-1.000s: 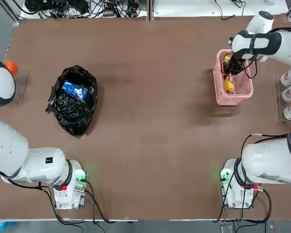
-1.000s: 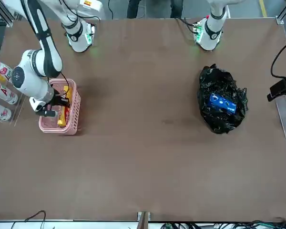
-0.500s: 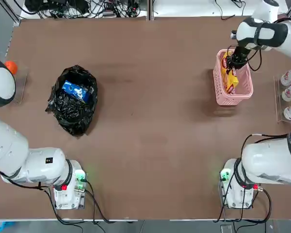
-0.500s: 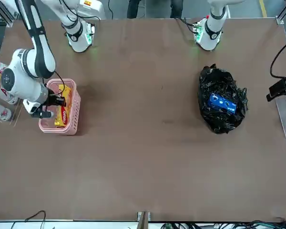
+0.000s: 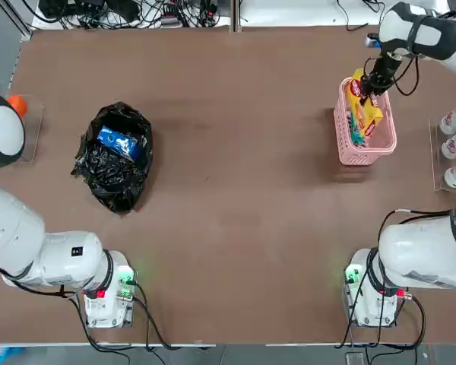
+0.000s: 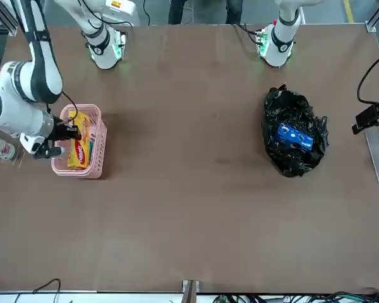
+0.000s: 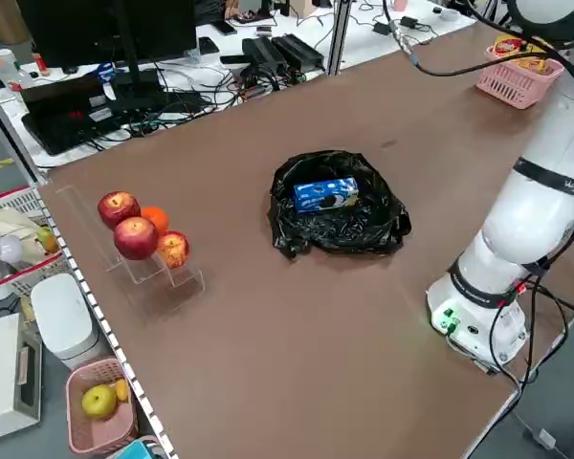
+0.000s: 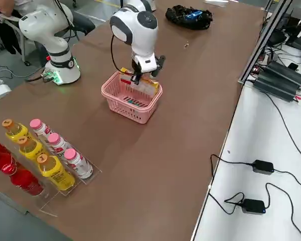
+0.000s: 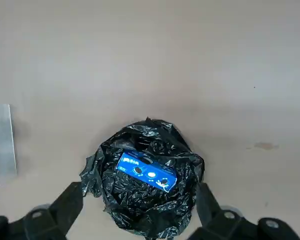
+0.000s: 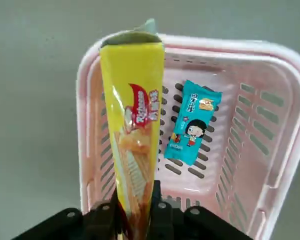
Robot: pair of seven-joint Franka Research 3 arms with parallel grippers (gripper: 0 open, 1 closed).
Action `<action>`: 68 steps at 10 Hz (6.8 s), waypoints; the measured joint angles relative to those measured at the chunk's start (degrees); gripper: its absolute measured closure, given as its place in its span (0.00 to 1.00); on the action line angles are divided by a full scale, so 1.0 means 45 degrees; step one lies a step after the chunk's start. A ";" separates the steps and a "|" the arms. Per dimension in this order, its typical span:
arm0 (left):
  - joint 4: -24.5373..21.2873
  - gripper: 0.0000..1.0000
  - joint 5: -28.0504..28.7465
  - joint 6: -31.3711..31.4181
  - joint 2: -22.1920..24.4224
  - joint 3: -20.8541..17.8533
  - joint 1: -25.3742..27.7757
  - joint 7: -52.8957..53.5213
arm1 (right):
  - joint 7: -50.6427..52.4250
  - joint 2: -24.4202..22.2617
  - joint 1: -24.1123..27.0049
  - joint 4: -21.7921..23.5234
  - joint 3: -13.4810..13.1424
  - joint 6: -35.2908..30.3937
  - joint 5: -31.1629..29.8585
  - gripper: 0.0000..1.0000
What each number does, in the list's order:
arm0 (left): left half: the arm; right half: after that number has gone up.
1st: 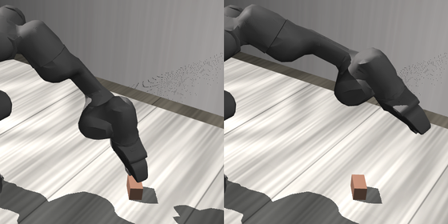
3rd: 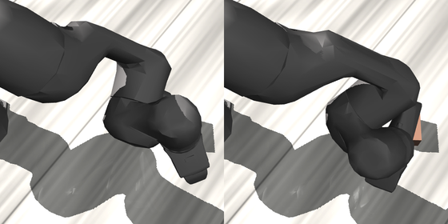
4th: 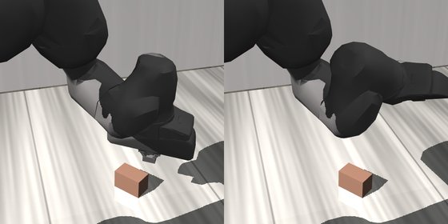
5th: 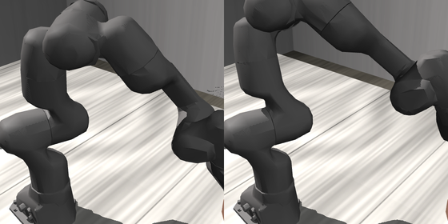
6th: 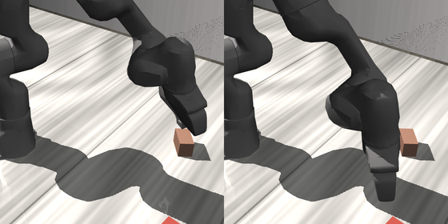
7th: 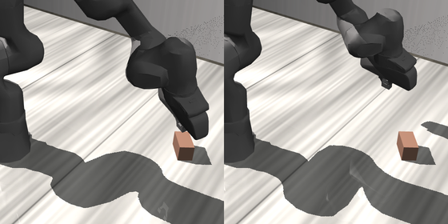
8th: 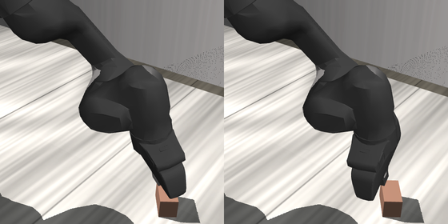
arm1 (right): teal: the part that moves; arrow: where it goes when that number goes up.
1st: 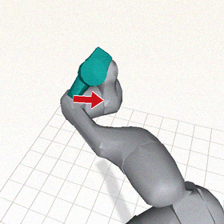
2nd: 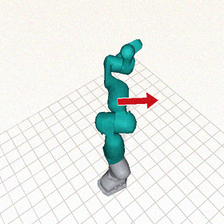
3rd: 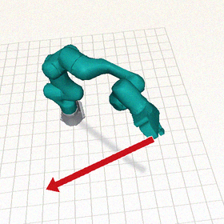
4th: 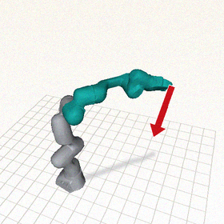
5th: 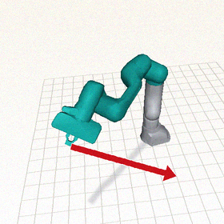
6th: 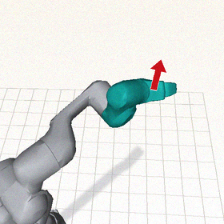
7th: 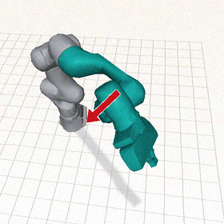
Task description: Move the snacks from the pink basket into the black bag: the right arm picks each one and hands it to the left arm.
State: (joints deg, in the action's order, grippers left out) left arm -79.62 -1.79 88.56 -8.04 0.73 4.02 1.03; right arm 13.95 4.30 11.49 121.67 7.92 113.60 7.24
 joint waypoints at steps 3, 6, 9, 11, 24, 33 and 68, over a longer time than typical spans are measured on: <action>-0.0001 0.00 0.0000 0.0000 -0.0002 -0.0001 0.0004 0.0000 | 0.0941 -0.0029 -0.0028 -0.1562 0.0098 -0.1892 0.0008 0.77; -0.0009 0.00 -0.0055 0.0000 -0.0005 0.0013 -0.0002 0.0000 | 0.1715 -0.0106 -0.0665 -0.2936 0.0343 -0.3072 0.0076 0.77; -0.0069 0.00 -0.1416 -0.0002 -0.0228 0.0019 0.0009 -0.1161 | 0.1603 -0.0201 -0.3035 -0.3733 0.0478 -0.2954 0.0124 0.78; -0.0087 0.00 -0.1760 -0.0002 -0.0437 0.0081 -0.0119 -0.3126 | 0.1483 -0.0197 -0.4691 -0.3864 0.0520 -0.1843 0.0134 0.78; -0.0188 0.00 -0.5430 -0.0695 -0.1599 0.0696 -0.2239 -1.4193 | -0.0694 0.2642 -1.1382 -0.6800 0.0517 0.6490 0.1709 0.78; -0.0137 0.00 -0.5913 -0.1239 -0.1616 0.1652 -0.2351 -1.6960 | -0.1474 0.4372 -1.2809 -0.7854 0.0465 0.9040 0.1708 0.78; -0.3775 0.67 -0.3803 -0.1348 -0.1988 0.2295 0.5497 -1.2981 | -0.2867 0.0645 -0.6150 -0.3155 -0.0041 0.3353 0.0294 0.00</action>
State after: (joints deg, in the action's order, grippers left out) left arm -96.61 -18.90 82.49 -16.99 11.06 28.76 -57.39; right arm 1.04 7.20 -16.19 107.47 7.73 128.69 8.56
